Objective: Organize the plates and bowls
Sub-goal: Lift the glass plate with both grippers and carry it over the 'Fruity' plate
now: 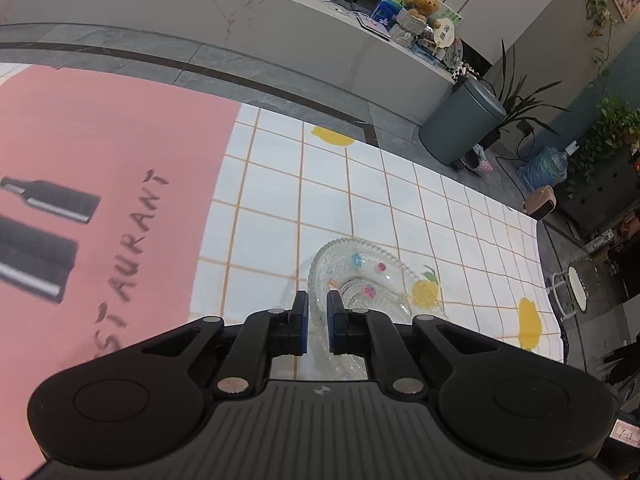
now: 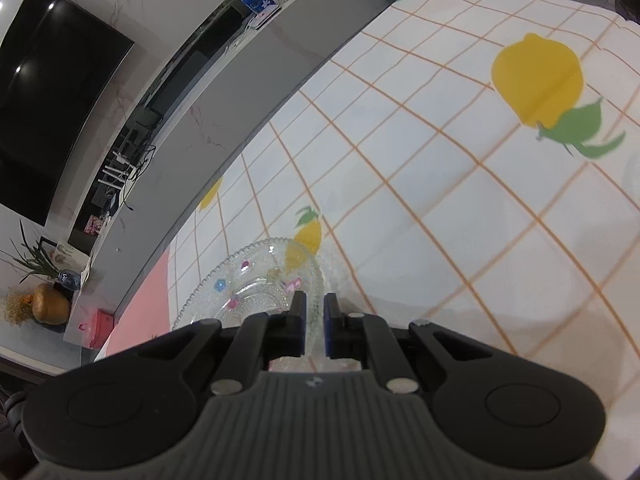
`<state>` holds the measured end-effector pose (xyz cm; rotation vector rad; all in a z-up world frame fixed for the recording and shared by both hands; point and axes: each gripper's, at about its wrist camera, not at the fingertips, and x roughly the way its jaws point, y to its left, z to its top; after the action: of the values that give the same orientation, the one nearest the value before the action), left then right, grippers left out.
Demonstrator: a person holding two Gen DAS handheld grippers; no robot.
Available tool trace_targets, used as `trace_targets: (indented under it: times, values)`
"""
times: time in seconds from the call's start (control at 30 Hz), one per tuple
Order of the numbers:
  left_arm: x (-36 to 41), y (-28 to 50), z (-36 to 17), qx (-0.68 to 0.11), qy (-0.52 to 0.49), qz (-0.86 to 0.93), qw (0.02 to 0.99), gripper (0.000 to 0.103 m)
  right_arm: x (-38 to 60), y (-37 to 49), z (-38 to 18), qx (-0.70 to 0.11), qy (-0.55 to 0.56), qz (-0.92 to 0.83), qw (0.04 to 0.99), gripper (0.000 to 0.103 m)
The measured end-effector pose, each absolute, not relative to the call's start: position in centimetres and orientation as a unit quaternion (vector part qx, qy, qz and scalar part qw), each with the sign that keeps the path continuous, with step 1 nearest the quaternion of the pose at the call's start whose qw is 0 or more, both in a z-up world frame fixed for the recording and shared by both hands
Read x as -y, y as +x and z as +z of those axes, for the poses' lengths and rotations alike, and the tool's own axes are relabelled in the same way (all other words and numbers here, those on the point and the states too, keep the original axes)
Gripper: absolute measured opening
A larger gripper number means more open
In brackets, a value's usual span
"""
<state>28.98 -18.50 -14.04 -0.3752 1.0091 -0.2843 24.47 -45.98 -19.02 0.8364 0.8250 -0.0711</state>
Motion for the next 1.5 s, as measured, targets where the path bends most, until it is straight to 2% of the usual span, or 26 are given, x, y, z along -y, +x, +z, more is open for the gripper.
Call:
trace_targets:
  times: [0.93, 1.5]
  values:
    - [12.3, 13.5, -9.3, -0.411, -0.232, -0.122, 0.873, 0.009, 40.9, 11.0, -15.5, -0.395, 0.397, 0.014, 0.829, 0.008]
    - [7.6, 6.0, -10.0, -0.409, -0.260, -0.119, 0.866, 0.009, 36.8, 4.3, -15.8, -0.418, 0.376, 0.048, 0.826, 0.008]
